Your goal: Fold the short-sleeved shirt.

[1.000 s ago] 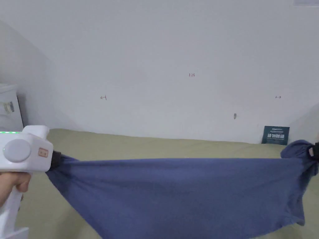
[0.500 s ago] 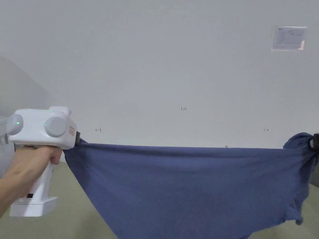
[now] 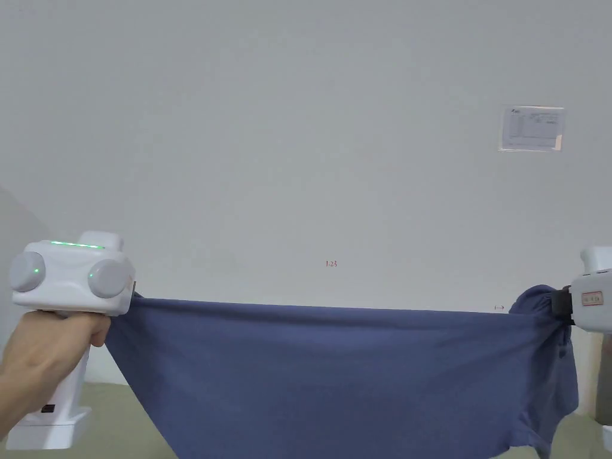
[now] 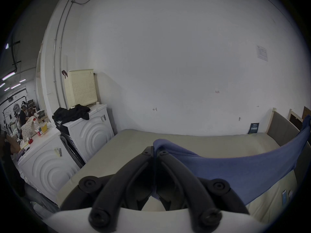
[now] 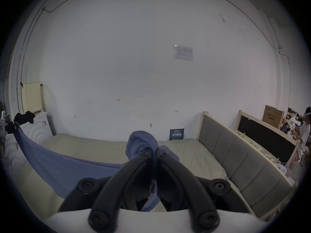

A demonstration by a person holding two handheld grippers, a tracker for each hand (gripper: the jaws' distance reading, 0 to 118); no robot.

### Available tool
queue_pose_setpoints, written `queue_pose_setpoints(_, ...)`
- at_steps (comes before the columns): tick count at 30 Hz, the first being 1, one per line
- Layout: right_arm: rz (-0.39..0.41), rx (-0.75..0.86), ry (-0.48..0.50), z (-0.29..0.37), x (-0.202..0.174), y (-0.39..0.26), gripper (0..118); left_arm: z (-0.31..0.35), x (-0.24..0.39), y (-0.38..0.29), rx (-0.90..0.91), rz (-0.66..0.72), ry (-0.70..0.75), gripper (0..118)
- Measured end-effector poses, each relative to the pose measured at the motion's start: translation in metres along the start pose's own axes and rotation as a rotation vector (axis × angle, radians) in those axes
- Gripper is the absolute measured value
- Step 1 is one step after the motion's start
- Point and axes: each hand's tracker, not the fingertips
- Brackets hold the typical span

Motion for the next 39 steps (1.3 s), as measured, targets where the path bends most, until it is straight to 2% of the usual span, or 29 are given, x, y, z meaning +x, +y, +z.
queue_pose_setpoints(5, 0.023, -0.007, -0.005, -0.048, -0.009, 0.003, 6, -0.040, 0.015, 0.007, -0.001, 0.022, 0.023, 0)
queue_pose_setpoints(11, 0.004, -0.019, 0.001, -0.091, -0.018, -0.014, 6, -0.086, 0.028, -0.006, -0.026, 0.011, 0.050, 0)
queue_pose_setpoints(19, -0.004, -0.138, 0.020, -0.108, -0.021, -0.107, 6, -0.119, 0.030, -0.093, -0.151, -0.021, 0.042, 0)
queue_pose_setpoints(23, -0.019, -0.212, 0.023, -0.081, -0.013, -0.182, 6, -0.106, 0.018, -0.168, -0.232, -0.063, 0.024, 0)
queue_pose_setpoints(25, -0.039, -0.268, 0.036, -0.061, -0.007, -0.217, 6, -0.091, 0.008, -0.201, -0.274, -0.041, -0.002, 0)
queue_pose_setpoints(26, -0.095, -0.285, 0.060, -0.045, -0.003, -0.239, 6, -0.080, 0.003, -0.221, -0.308, -0.028, -0.015, 0)
queue_pose_setpoints(30, -0.072, -0.357, 0.057, 0.015, 0.007, -0.307, 6, -0.031, -0.016, -0.289, -0.382, -0.083, -0.039, 0)
queue_pose_setpoints(35, -0.119, -0.410, 0.063, 0.090, 0.018, -0.372, 6, 0.028, -0.038, -0.367, -0.484, -0.059, -0.066, 0)
queue_pose_setpoints(39, -0.092, -0.472, 0.059, 0.140, 0.022, -0.413, 6, 0.069, -0.052, -0.412, -0.510, -0.074, -0.071, 0)
